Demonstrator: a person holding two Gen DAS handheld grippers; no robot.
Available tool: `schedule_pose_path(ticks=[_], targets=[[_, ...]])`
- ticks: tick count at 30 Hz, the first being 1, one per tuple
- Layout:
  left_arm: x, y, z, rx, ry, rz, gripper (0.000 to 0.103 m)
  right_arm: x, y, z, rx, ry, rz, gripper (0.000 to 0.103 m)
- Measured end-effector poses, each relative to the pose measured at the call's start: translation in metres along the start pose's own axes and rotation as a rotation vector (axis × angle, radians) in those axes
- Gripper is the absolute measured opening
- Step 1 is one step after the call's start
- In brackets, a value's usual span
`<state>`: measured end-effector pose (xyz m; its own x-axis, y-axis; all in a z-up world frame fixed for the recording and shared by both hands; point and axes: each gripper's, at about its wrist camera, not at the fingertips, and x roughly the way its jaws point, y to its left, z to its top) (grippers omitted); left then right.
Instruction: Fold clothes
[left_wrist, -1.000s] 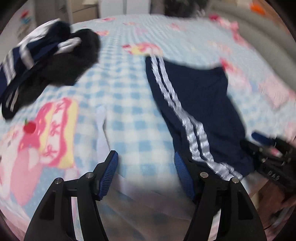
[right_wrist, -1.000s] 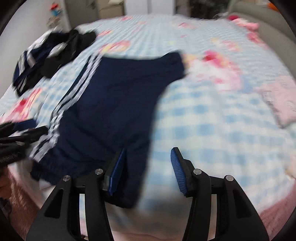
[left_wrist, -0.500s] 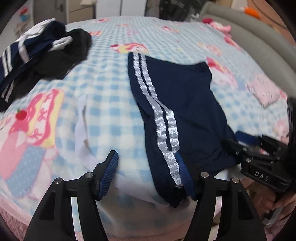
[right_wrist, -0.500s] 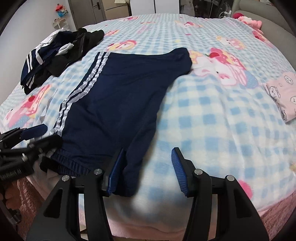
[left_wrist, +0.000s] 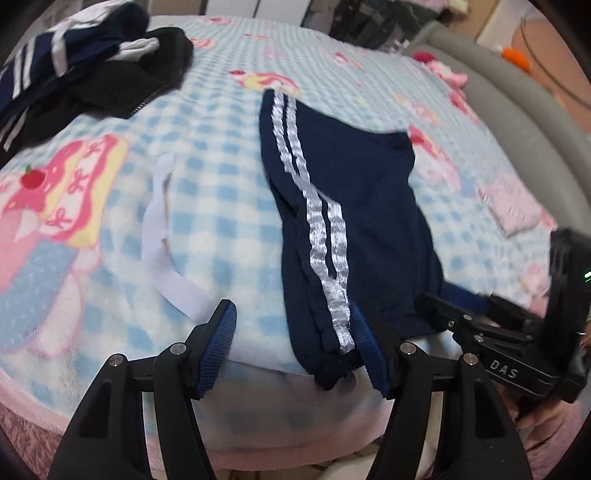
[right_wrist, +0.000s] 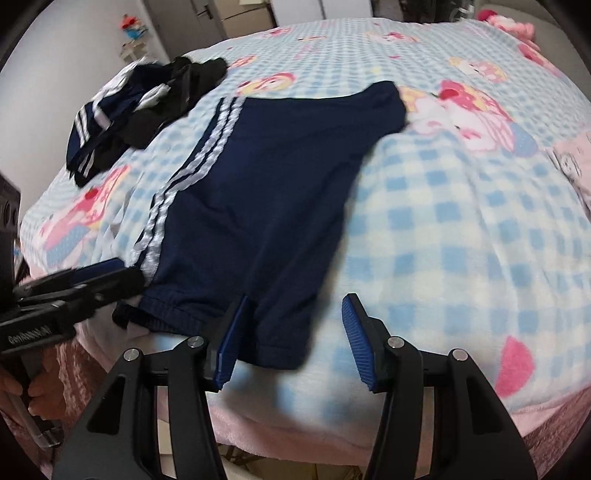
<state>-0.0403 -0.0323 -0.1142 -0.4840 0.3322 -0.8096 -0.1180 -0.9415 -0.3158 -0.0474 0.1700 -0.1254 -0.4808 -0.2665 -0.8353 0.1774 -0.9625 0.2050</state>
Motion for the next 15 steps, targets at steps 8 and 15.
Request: schedule_pose_path(ticks=[8, 15], targets=[[-0.011, 0.014, -0.003, -0.183, -0.034, -0.309, 0.065, -0.005, -0.014, 0.003, 0.073, 0.009, 0.153, 0.054], [0.0, 0.015, -0.005, -0.179, -0.007, -0.276, 0.063, -0.005, -0.014, 0.005, 0.072, 0.01, 0.098, 0.052]])
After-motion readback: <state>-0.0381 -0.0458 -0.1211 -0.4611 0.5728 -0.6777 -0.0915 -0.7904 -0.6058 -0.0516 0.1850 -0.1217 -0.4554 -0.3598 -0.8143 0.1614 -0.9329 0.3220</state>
